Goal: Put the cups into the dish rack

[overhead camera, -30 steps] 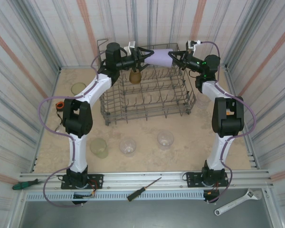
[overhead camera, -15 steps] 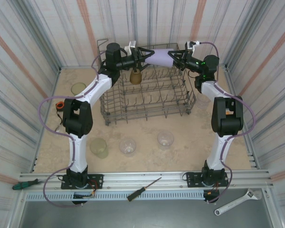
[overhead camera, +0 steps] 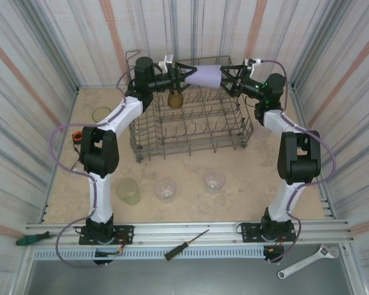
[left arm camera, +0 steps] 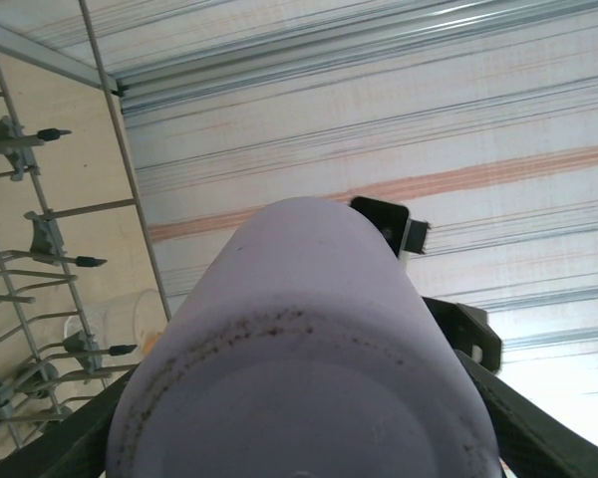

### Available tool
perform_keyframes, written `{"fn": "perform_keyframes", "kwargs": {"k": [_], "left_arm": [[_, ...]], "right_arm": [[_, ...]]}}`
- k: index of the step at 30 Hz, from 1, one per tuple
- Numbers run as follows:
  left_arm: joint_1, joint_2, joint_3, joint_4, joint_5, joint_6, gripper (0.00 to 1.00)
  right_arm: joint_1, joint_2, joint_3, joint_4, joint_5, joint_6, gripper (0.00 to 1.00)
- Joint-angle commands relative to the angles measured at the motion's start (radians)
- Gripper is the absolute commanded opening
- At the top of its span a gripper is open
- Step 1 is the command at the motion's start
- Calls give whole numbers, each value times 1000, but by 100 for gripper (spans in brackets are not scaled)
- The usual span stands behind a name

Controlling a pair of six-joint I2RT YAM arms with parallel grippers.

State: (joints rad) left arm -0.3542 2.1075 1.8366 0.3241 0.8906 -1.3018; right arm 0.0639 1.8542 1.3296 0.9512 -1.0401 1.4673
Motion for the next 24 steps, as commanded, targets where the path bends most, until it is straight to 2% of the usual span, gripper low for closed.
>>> {"fn": "perform_keyframes", "kwargs": {"k": [1, 6, 11, 13, 20, 24], "left_arm": [[6, -62, -2, -20, 9, 52, 20], [6, -65, 30, -87, -2, 101, 19], [6, -67, 105, -259, -28, 213, 18], [6, -69, 133, -320, -41, 257, 19], [6, -79, 205, -503, -117, 399, 18], [6, -93, 227, -598, -184, 486, 18]], "right_arm": [[-7, -95, -13, -122, 3, -125, 99], [-12, -196, -34, -370, 8, -320, 99], [-14, -321, -26, -801, 73, -616, 99], [-15, -365, -26, -918, 110, -704, 99], [-21, -488, -75, -1114, 195, -847, 99], [-17, -533, -95, -1245, 315, -942, 99]]}}
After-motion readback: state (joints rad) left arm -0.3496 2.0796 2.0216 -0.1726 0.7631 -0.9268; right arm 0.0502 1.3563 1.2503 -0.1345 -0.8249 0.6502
